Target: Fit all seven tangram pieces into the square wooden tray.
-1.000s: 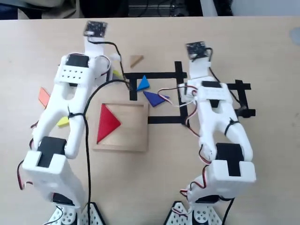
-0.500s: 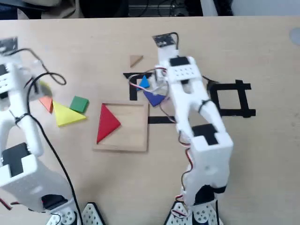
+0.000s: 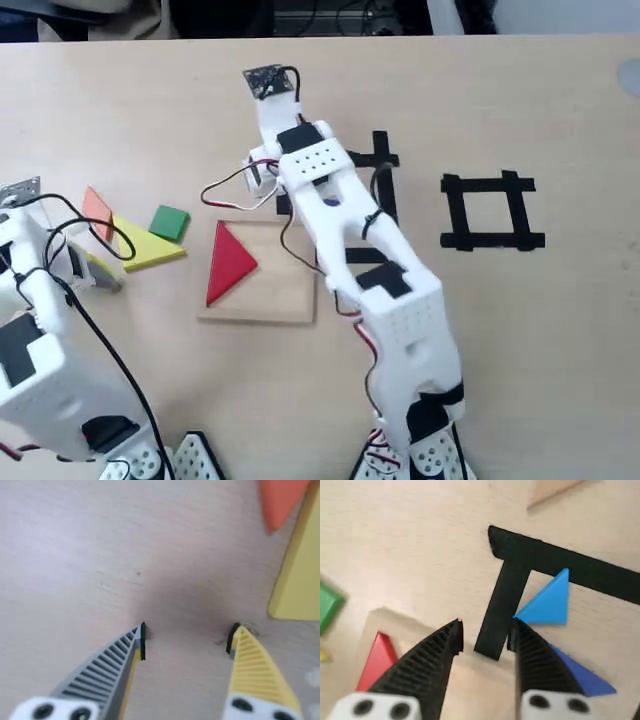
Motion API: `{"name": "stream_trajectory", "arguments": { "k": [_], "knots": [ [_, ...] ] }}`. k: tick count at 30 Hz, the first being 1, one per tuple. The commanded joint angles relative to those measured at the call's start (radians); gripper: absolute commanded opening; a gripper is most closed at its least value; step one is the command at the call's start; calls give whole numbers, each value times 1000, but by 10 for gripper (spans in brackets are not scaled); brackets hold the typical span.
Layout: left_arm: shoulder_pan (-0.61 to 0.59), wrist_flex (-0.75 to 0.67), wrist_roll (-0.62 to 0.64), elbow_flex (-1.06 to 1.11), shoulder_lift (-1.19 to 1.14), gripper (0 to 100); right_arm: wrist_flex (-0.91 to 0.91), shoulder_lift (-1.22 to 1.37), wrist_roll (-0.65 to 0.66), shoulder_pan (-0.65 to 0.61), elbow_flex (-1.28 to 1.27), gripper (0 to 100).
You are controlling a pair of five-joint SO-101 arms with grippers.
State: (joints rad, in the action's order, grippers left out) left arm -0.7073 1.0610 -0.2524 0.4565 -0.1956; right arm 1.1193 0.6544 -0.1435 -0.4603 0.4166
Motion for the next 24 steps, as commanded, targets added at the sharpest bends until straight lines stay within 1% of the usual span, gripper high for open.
{"name": "stream_trajectory", "arguments": {
  "k": [1,4,6,9,14,19,21,24],
  "knots": [
    [8,-6,-2,44,44,281,12,94,-92,69,128,227],
    [16,-6,21,53,44,281,95,166,-132,104,249,275],
    [15,-6,64,53,44,281,138,211,-140,107,335,284],
    [15,-6,77,53,44,281,186,274,-120,94,460,283],
    [15,-6,77,58,44,281,201,390,-120,89,631,283],
    [15,-6,80,58,44,281,203,504,-123,72,731,283],
    [13,-6,80,59,44,281,238,521,-124,74,785,269],
    [13,-6,81,59,44,281,270,542,-123,74,831,184]
  ]
}}
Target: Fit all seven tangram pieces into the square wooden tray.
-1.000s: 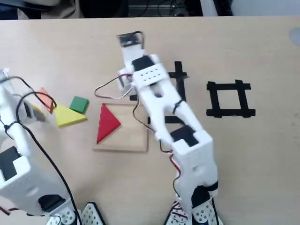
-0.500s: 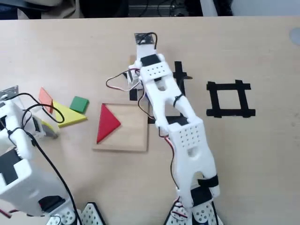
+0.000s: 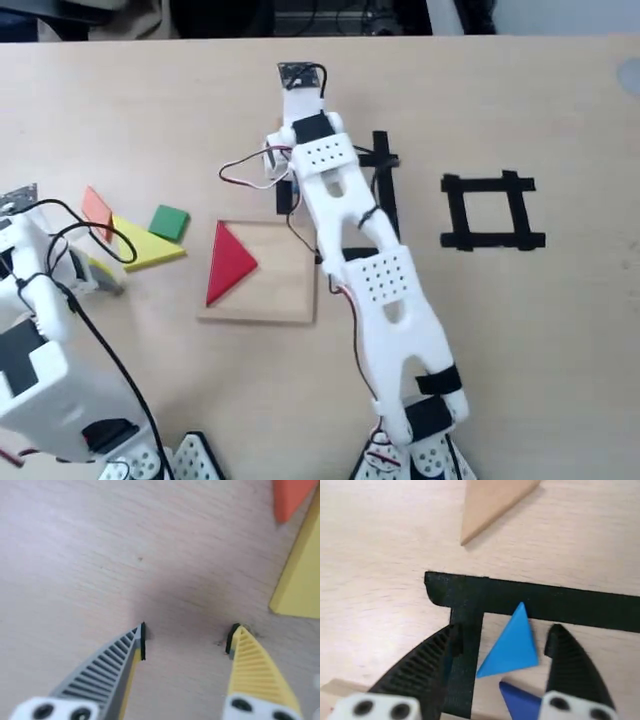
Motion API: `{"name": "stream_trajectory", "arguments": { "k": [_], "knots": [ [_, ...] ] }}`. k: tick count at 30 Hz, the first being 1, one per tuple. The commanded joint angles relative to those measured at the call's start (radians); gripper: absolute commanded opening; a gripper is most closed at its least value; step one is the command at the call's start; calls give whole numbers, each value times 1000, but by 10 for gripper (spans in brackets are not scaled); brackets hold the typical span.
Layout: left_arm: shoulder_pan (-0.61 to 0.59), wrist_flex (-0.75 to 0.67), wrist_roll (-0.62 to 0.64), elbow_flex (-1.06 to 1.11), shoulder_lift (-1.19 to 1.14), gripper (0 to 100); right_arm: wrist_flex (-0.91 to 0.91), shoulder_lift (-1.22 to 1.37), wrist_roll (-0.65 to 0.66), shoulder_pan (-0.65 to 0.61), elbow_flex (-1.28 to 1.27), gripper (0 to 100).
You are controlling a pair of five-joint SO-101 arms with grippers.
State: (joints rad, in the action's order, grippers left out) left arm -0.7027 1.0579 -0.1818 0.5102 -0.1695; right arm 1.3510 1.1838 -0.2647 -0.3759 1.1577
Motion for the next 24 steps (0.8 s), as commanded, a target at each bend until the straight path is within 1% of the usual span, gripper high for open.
{"name": "stream_trajectory", "arguments": {
  "k": [1,3,8,13,15,19,24],
  "knots": [
    [8,-3,11,5,18,281,49,21,0,-11,101,146],
    [8,-3,11,5,18,281,66,38,2,-11,120,99],
    [8,-3,11,5,18,281,130,50,77,-14,170,162],
    [8,-3,11,5,18,281,181,50,80,-14,176,163],
    [8,-3,12,4,18,281,186,51,81,-14,176,130],
    [8,-3,12,4,18,281,180,51,137,-15,176,13],
    [8,-3,12,4,18,281,183,51,141,-15,174,11]
  ]
}}
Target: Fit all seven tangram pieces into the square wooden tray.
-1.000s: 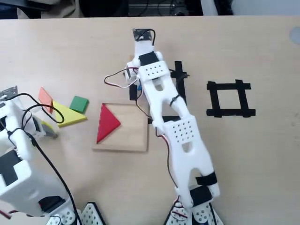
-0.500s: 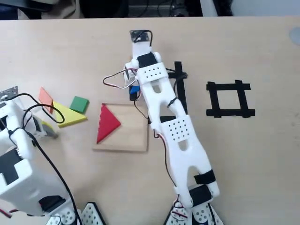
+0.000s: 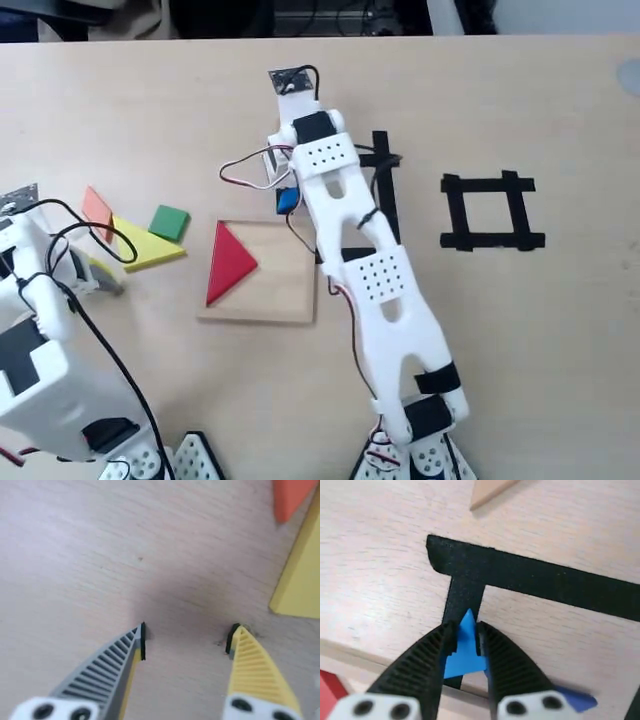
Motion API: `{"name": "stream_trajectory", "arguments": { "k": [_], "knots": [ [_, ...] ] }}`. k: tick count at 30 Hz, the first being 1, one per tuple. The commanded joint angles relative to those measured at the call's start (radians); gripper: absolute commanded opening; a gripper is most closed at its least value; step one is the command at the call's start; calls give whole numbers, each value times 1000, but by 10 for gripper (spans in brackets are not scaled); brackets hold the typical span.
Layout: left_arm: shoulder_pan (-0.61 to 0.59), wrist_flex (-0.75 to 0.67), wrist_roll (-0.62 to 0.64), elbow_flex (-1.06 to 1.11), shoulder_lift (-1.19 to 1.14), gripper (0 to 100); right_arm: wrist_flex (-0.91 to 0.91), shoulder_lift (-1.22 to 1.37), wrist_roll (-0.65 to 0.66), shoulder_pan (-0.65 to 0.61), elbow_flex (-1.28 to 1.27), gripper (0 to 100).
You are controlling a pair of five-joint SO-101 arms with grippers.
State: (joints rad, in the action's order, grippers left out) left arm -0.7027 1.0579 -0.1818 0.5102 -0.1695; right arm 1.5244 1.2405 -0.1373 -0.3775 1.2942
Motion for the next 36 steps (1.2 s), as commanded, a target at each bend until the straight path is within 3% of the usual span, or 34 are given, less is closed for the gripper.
{"name": "stream_trajectory", "arguments": {
  "k": [1,16,20,25,36],
  "knots": [
    [8,-3,12,2,18,281,9,-5,14,-14,38,11],
    [8,-3,12,2,18,281,112,-13,72,-35,231,13],
    [8,-3,12,2,18,281,239,-5,46,-69,318,128],
    [8,-3,12,5,18,281,241,-7,-49,-64,232,253],
    [8,-3,12,7,18,281,238,-12,-98,-72,58,255]
  ]
}}
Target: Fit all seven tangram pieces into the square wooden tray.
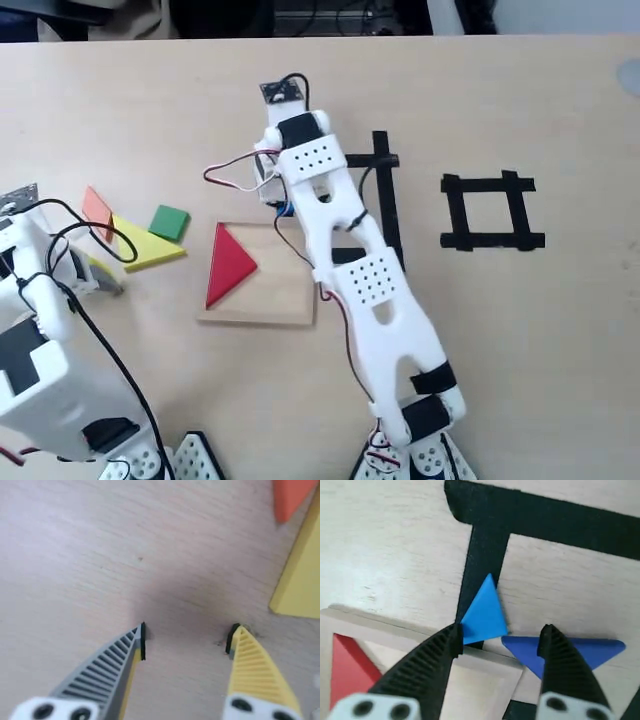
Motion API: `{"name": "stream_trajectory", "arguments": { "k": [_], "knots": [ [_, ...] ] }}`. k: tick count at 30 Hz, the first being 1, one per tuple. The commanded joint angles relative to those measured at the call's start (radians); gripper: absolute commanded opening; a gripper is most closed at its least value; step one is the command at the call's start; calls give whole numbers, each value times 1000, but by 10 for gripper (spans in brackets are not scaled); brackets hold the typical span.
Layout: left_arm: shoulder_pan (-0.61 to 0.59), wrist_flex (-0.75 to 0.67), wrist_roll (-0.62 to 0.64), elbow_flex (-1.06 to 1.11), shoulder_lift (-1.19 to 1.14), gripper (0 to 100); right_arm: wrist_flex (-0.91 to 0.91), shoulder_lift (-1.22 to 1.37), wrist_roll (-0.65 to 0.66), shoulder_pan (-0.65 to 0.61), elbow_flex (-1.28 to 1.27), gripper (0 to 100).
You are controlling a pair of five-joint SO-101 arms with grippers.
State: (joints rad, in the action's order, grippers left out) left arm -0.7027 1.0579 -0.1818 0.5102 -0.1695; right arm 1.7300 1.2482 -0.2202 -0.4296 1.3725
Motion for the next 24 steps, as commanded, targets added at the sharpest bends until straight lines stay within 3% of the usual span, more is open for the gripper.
{"name": "stream_trajectory", "arguments": {
  "k": [1,16,24],
  "knots": [
    [8,-3,12,7,18,281,32,-19,-15,-26,-27,254],
    [8,-3,12,7,18,281,15,-15,-15,-114,-21,254],
    [8,-3,12,7,18,281,0,-13,-11,-91,-27,254]
  ]
}}
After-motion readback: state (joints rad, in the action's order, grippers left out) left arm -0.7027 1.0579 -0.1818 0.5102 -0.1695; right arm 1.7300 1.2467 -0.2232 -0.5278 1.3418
